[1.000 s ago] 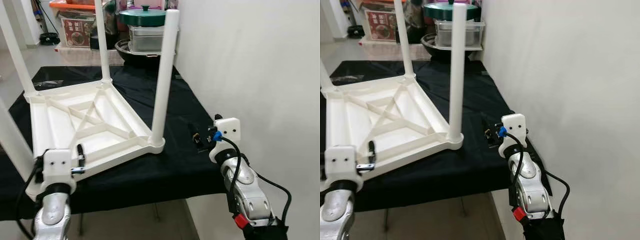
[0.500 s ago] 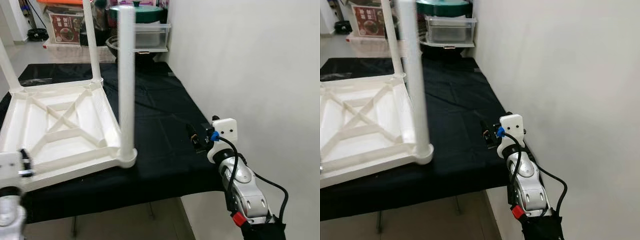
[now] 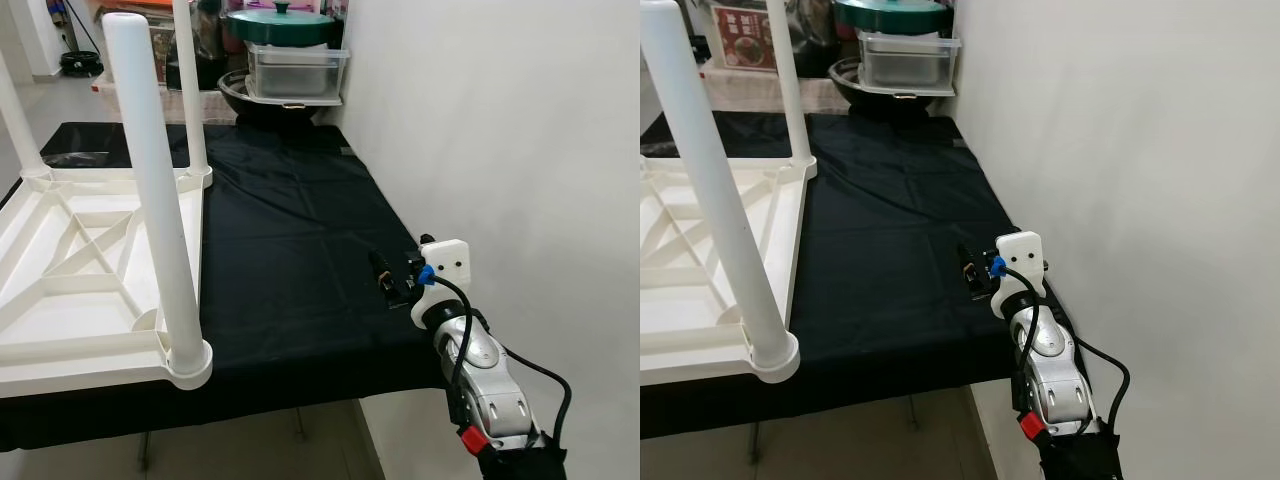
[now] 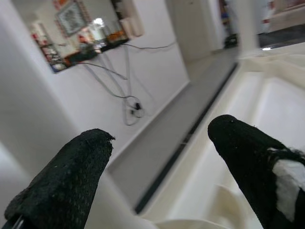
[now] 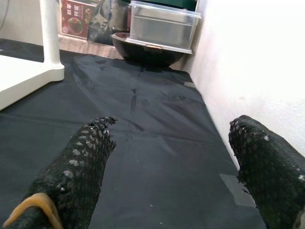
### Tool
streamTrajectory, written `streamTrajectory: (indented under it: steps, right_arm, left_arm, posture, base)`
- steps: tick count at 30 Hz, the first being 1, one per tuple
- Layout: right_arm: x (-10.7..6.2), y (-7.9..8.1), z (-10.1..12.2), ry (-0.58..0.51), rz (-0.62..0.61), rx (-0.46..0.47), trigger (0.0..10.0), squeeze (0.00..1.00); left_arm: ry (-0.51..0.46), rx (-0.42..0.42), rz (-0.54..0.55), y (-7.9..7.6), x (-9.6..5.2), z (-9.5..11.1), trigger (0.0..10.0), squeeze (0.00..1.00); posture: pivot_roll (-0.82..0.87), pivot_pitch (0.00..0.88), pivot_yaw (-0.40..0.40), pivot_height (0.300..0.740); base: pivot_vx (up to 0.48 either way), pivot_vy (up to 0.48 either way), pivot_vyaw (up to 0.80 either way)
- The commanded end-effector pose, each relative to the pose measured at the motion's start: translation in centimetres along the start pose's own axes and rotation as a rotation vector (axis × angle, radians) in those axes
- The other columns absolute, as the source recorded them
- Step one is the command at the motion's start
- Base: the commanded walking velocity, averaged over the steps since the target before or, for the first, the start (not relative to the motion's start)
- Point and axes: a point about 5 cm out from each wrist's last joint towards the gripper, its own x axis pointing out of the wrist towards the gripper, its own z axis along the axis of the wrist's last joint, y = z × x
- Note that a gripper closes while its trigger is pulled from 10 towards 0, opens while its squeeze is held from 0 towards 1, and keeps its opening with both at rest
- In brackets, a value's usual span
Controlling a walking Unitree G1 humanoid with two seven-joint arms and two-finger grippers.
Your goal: Building children table
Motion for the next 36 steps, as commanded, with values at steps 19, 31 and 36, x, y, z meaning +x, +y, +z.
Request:
streamTrajectory:
  steps: [19, 31, 36]
  right_arm:
    - [-0.2, -0.2, -0.5, 0.022, -0.014, 0.008, 10.0, 0.00]
    - [-0.1, -0.1, -0.5, 0.023, -0.008, 0.020, 10.0, 0.00]
    - [-0.2, -0.1, -0.5, 0.023, -0.007, 0.020, 10.0, 0.00]
  left_arm:
    - [-0.142, -0.233, -0.510, -11.3, -7.9, 3.9, 10.0, 0.00]
    - [-0.176, -0.239, -0.437, -10.3, -8.1, 4.5, 10.0, 0.00]
    - [-0.176, -0.243, -0.442, -10.4, -8.3, 4.5, 10.0, 0.00]
  posture:
    - [0.06, 0.000, -0.104, 0.740]
    - [0.06, 0.000, -0.106, 0.740]
    - [0.06, 0.000, -0.106, 0.740]
  base:
    - [0.000, 0.000, 0.00]
    - [0.000, 0.000, 0.00]
    - [0.000, 0.000, 0.00]
